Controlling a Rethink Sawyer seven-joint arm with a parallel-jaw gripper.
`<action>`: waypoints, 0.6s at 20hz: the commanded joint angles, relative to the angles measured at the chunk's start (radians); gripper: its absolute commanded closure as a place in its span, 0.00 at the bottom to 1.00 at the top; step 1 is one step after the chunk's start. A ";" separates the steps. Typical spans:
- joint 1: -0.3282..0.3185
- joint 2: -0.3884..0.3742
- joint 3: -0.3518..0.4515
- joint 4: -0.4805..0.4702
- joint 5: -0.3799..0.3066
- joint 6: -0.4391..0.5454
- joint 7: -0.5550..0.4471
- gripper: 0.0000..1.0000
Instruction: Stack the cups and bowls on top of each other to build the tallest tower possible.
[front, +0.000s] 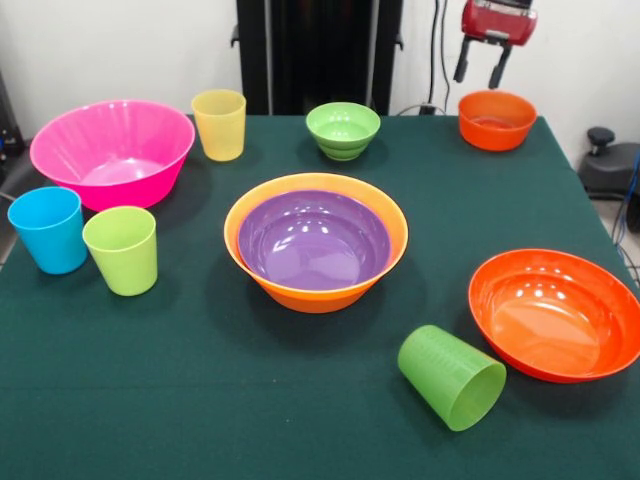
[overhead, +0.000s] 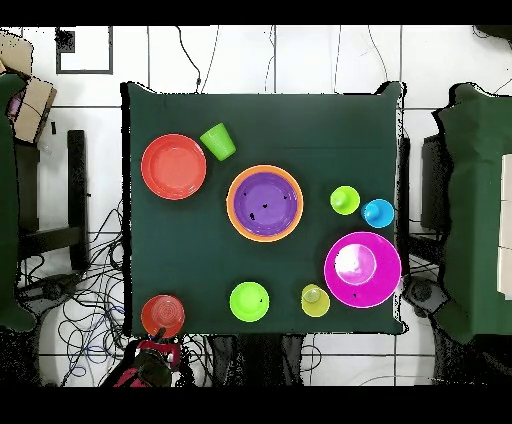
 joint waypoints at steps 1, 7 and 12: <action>-0.032 0.078 0.064 -0.096 -0.010 0.096 0.011 0.00; -0.118 0.146 0.108 -0.103 -0.054 -0.043 0.035 0.00; -0.186 0.146 0.122 -0.117 -0.087 -0.063 0.030 0.00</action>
